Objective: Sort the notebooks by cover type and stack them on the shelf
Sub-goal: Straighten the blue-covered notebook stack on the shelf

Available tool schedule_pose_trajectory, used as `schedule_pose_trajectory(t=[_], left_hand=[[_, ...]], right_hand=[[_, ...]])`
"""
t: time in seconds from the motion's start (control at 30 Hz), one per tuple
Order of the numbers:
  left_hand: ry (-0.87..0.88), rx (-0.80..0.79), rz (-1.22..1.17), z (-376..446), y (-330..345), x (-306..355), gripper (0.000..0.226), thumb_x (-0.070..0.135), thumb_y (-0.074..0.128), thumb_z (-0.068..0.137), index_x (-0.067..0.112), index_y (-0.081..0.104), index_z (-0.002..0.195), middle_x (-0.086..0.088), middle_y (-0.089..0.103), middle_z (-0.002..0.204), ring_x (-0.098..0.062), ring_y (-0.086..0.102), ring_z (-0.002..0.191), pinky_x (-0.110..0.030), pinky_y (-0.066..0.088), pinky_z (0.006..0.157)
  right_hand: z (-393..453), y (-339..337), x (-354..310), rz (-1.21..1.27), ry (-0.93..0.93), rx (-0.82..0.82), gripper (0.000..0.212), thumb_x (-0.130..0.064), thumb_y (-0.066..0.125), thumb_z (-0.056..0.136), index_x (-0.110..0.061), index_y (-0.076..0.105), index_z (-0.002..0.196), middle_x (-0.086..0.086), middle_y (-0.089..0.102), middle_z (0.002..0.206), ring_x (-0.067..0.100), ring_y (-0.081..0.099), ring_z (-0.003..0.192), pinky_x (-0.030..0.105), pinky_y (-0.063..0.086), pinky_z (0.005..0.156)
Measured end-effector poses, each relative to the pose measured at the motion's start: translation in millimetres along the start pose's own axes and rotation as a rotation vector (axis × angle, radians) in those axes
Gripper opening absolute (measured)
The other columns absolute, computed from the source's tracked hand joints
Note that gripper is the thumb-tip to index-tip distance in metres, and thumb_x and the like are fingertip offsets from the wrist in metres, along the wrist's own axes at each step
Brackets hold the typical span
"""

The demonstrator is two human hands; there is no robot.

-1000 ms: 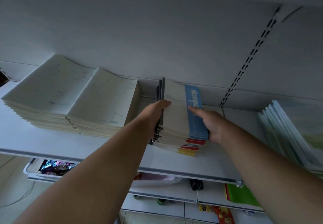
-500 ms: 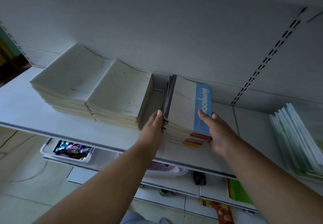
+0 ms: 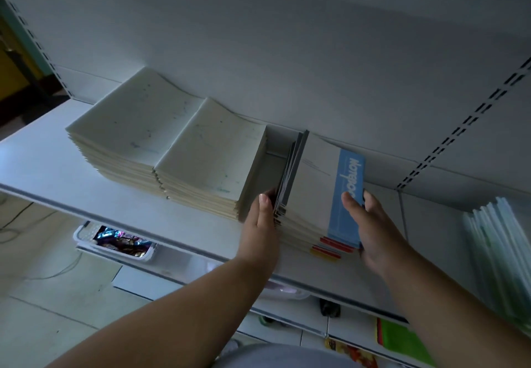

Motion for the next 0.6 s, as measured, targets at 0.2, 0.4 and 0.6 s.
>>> schedule_pose_trajectory(t=[0.2,0.4,0.6], left_hand=[[0.066,0.267,-0.072,-3.6,12.6,-2.9,0.047,0.045,0.020,0.106,0.028,0.057,0.129,0.016,0.061,0.112,-0.002,0.054,0.112,-0.019,0.042,0.090],[0.030,0.405,-0.206,-6.0,30.5,-2.7,0.069,0.087,0.018,0.076,0.044,0.060,0.109,0.002,0.067,0.109,-0.020,0.063,0.107,-0.052,0.053,0.095],[-0.049,0.426,-0.209,4.6,36.3,-19.3,0.097,0.106,0.017,0.054,0.040,0.065,0.105,-0.005,0.071,0.106,-0.027,0.067,0.104,-0.054,0.053,0.094]], right_hand=[[22.5,-5.5,-1.0,-0.047,0.061,0.004,0.062,-0.057,0.068,0.085,-0.016,0.050,0.128,0.011,0.065,0.118,0.024,0.068,0.099,0.039,0.057,0.076],[39.0,-9.8,3.0,-0.179,0.044,-0.035,0.136,-0.093,0.070,0.033,-0.027,0.031,0.146,0.010,0.050,0.145,0.031,0.056,0.125,0.058,0.047,0.101],[41.9,-5.2,0.4,-0.172,0.047,-0.077,0.143,-0.094,0.068,0.030,-0.026,0.026,0.149,0.009,0.046,0.148,0.031,0.055,0.126,0.060,0.047,0.100]])
Point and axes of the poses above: each hand's wrist, its own z-axis towards the middle knuckle, its own y-axis out of the palm, x = y × z, the point moved 7 cm from there along z, towards the middle knuckle
